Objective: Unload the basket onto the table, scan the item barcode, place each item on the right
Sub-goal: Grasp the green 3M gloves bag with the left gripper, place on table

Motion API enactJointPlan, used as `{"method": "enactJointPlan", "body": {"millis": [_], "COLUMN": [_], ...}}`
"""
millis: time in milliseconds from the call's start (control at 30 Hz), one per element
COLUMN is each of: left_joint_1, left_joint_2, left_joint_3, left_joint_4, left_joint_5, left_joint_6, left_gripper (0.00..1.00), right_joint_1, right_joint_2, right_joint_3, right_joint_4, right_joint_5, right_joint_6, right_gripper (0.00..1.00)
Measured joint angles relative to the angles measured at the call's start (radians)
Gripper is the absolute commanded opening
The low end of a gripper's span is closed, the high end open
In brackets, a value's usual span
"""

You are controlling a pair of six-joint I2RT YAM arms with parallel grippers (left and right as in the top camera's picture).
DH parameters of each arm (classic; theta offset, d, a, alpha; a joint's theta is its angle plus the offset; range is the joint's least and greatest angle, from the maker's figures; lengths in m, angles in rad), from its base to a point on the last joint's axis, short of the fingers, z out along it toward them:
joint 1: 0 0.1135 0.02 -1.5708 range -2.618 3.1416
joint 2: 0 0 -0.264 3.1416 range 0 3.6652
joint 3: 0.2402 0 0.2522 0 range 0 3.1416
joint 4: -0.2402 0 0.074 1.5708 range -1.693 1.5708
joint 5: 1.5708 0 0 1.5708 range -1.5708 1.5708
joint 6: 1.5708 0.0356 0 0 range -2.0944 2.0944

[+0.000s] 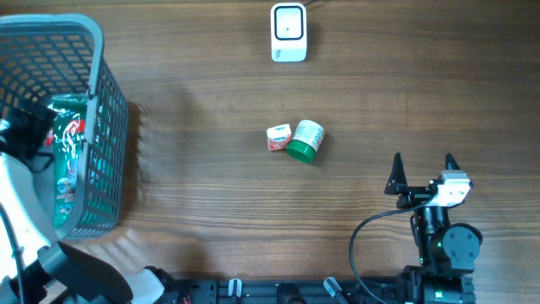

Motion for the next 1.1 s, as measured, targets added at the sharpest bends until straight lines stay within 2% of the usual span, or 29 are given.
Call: {"method": "enactJointPlan", "body": {"millis": [33, 200, 300, 533, 567, 633, 667, 933, 1100], "left_joint_1": [0.000, 0.000, 0.000, 0.000, 0.000, 0.000, 0.000, 0.011, 0.010], "left_joint_2": [0.000, 0.024, 0.072, 0.181, 0.192, 0.213, 0.221, 0.222, 0.159], "left_joint_3": [-0.061, -0.186, -0.194, -0.194, -0.194, -0.191, -0.185, -0.136, -0.022], "left_joint_4": [0.038, 0.167, 0.206, 0.232, 0.220, 0.201, 0.190, 0.139, 0.077], "left_joint_5": [0.013, 0.028, 0.031, 0.034, 0.038, 0.055, 0.071, 0.083, 0.075], "left_joint_6": [0.081, 0.321, 0.388, 0.437, 0.445, 0.457, 0.465, 0.471, 0.418], "left_gripper": [1.00, 1.00, 1.00, 1.00, 0.94, 0.46, 0.04, 0.04, 0.04], "right_joint_1": [0.000, 0.000, 0.000, 0.000, 0.000, 0.000, 0.000, 0.000, 0.000], "right_joint_2": [0.000, 0.000, 0.000, 0.000, 0.000, 0.000, 0.000, 0.000, 0.000], "right_joint_3": [0.000, 0.000, 0.000, 0.000, 0.000, 0.000, 0.000, 0.000, 0.000], "right_joint_4": [0.000, 0.000, 0.000, 0.000, 0.000, 0.000, 0.000, 0.000, 0.000], "right_joint_5": [0.000, 0.000, 0.000, 0.000, 0.000, 0.000, 0.000, 0.000, 0.000], "right_joint_6": [0.000, 0.000, 0.000, 0.000, 0.000, 0.000, 0.000, 0.000, 0.000], "right_gripper": [1.00, 1.00, 1.00, 1.00, 1.00, 1.00, 1.00, 1.00, 1.00]}}
